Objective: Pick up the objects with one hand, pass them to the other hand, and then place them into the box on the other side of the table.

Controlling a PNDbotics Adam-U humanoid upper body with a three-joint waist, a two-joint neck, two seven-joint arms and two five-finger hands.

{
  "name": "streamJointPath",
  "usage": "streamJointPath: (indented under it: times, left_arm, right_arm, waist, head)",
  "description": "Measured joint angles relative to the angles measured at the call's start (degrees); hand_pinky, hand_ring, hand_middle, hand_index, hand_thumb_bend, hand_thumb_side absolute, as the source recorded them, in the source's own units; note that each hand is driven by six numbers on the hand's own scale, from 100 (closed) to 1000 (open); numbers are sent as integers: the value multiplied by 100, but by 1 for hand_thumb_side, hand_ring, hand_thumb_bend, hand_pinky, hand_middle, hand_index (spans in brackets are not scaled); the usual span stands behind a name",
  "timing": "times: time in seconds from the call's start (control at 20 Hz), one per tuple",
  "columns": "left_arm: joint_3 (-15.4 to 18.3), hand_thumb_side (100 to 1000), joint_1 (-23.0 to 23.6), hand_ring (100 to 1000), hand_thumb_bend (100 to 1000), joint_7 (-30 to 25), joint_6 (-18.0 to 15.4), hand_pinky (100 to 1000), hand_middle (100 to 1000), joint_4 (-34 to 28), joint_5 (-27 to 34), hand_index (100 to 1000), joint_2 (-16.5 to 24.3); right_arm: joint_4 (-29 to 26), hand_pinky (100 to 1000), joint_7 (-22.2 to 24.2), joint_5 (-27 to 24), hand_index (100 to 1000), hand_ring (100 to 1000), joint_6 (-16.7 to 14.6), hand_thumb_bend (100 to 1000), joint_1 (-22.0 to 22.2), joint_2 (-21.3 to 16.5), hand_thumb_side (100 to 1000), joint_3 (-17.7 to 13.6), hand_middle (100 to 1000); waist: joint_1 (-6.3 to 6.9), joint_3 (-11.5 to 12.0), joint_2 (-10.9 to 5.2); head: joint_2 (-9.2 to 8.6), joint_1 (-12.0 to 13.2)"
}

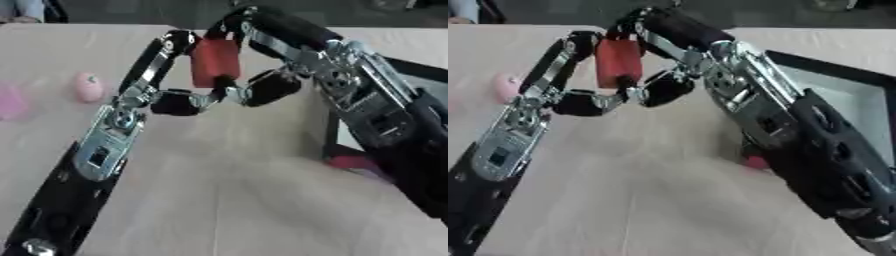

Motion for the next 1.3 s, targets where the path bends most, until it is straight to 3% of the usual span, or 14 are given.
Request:
streamJointPath:
  times: [0.25,0.45,0.6,0.8,1.3]
  left_arm:
    - [1,187,-6,646,285,71,20,762,576,1,12,659,0]
    - [12,249,-8,695,541,70,24,786,648,10,-226,780,1]
    - [21,305,-22,714,712,67,23,797,660,36,-583,802,1]
    - [36,306,-27,714,771,95,-1,796,656,73,-969,808,-1]
    - [56,315,136,708,772,275,70,795,645,211,-1239,810,7]
  right_arm:
    - [-1,825,-191,-306,645,598,190,100,0,-1,100,15,321]
    - [-3,824,-181,-443,642,599,270,100,0,-14,100,16,318]
    - [-7,823,-150,-510,640,599,318,100,1,-34,100,17,316]
    - [-40,822,-140,-576,639,598,367,100,1,-97,100,16,314]
    - [-153,821,-266,-654,639,601,486,100,-11,-245,100,-232,315]
  waist:
    - [0,-9,0]
    - [0,-25,0]
    - [0,-30,-33]
    - [0,-38,-59]
    - [0,-90,-68]
  head:
    - [0,-18]
    - [0,-24]
    - [0,-25]
    - [0,-25]
    - [0,-15]
